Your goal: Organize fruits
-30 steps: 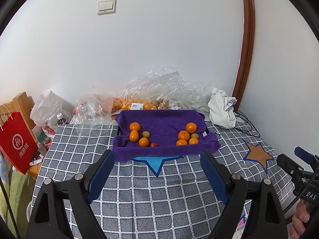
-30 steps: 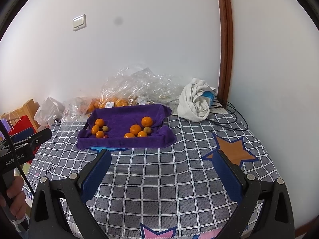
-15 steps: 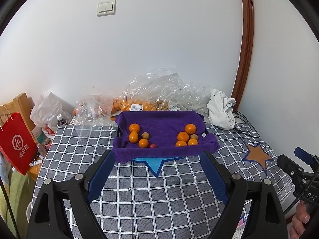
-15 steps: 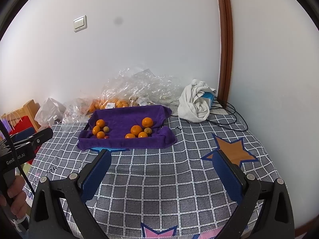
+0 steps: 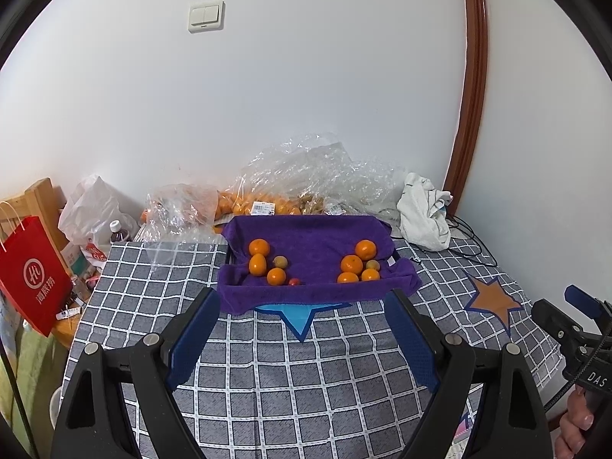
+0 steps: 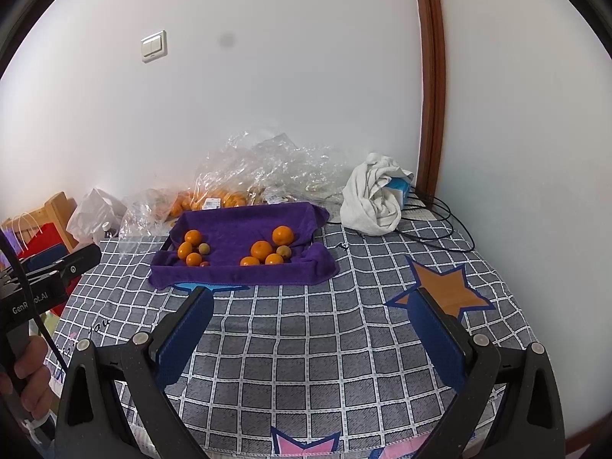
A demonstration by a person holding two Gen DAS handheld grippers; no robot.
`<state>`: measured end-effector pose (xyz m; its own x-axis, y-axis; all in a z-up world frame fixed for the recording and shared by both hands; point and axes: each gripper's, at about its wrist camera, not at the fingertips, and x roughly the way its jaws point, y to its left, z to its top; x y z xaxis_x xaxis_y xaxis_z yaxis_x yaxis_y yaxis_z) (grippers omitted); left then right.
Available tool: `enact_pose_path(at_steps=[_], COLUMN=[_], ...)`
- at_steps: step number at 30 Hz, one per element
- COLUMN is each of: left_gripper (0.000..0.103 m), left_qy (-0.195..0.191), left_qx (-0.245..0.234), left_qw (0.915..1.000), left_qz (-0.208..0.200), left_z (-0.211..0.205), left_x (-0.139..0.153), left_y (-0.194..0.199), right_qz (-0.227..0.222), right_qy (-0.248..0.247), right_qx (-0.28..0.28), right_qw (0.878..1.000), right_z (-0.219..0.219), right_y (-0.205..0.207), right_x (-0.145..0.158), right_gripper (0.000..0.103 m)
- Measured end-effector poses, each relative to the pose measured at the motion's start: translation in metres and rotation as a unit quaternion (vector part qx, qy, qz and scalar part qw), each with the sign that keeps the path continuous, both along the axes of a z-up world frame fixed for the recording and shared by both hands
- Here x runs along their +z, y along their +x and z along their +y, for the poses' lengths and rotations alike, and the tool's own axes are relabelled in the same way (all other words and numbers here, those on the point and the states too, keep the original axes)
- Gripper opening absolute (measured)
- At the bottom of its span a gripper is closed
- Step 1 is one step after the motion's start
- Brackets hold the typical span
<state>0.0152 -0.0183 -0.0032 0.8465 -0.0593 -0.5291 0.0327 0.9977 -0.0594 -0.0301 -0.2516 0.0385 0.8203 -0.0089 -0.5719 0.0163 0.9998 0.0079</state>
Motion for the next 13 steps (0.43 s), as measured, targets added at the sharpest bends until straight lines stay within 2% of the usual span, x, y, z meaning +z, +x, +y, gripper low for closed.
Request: enact_pose_path(at_steps=[13], left_gripper=[0.087], left_qy=[0.002], left_qx=[-0.001], left_qw=[1.0000], left_qz=[-0.001], left_z=[0.0032], left_x=[0.0010], left_y=[-0.0008], right_qz=[-0.001], right_qy=[-0.006], right_qx=[0.003], right_qw=[1.000], right_z=[0.0068], right_y=[0.0011], right_x=[0.0012], right_gripper=[0.100])
